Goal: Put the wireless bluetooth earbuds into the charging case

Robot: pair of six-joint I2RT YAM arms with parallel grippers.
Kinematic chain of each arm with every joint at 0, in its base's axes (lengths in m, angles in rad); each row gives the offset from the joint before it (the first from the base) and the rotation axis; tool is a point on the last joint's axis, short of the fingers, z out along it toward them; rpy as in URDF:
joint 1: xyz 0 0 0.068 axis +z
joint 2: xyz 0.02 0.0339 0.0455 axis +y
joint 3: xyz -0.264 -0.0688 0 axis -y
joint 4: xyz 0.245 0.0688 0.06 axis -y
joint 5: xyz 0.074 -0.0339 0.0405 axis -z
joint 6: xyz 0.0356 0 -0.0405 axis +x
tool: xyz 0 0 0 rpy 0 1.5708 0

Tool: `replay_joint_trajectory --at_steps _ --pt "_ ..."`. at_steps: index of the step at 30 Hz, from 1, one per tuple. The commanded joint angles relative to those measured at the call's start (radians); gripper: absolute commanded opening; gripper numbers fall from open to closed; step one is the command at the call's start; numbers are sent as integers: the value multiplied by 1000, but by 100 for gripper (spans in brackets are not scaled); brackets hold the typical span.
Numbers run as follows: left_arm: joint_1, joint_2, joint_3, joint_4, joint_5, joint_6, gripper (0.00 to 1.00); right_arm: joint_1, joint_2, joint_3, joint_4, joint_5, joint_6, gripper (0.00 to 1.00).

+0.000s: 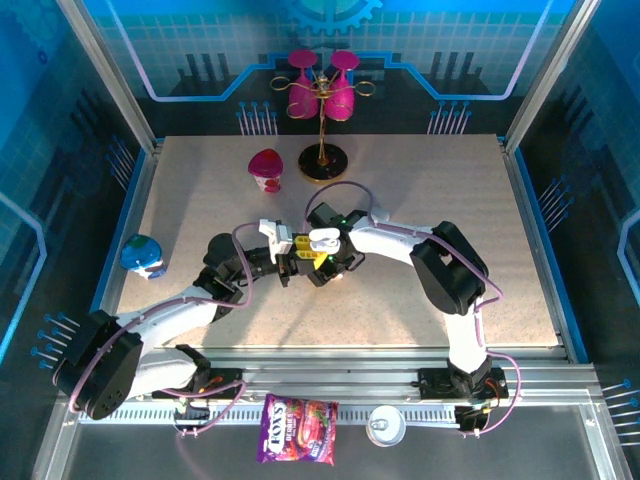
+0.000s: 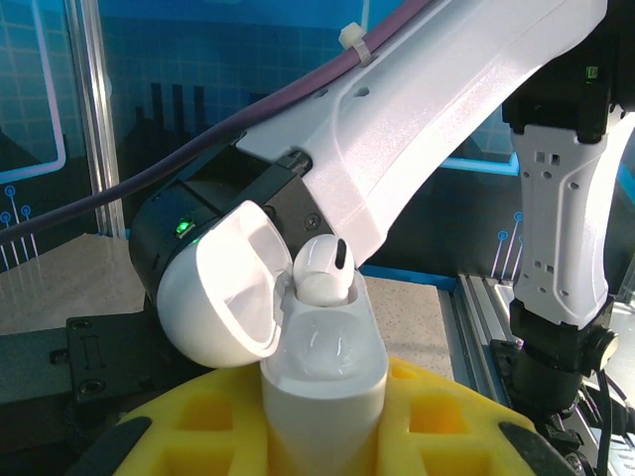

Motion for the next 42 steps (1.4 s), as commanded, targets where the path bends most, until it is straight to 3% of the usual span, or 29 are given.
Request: replay_joint_trajectory --at_steps 1,8,14,20,27,42 --pt "6 -19 -7 -2 4 11 3 22 -85 -53 3 -44 -23 50" --pt "3 -12 -4 12 18 10 3 -9 -236 -223 269 -78 78 59" --pt "4 -15 -2 7 20 17 3 -61 -303 -317 347 -14 339 59" --pt "3 -7 -3 14 20 17 3 -70 -318 -352 304 44 580 56" --pt "5 -2 -5 24 22 17 3 -60 -298 -364 271 93 646 54" --pt "3 -2 -2 16 25 27 3 -58 -201 -306 276 -6 629 48"
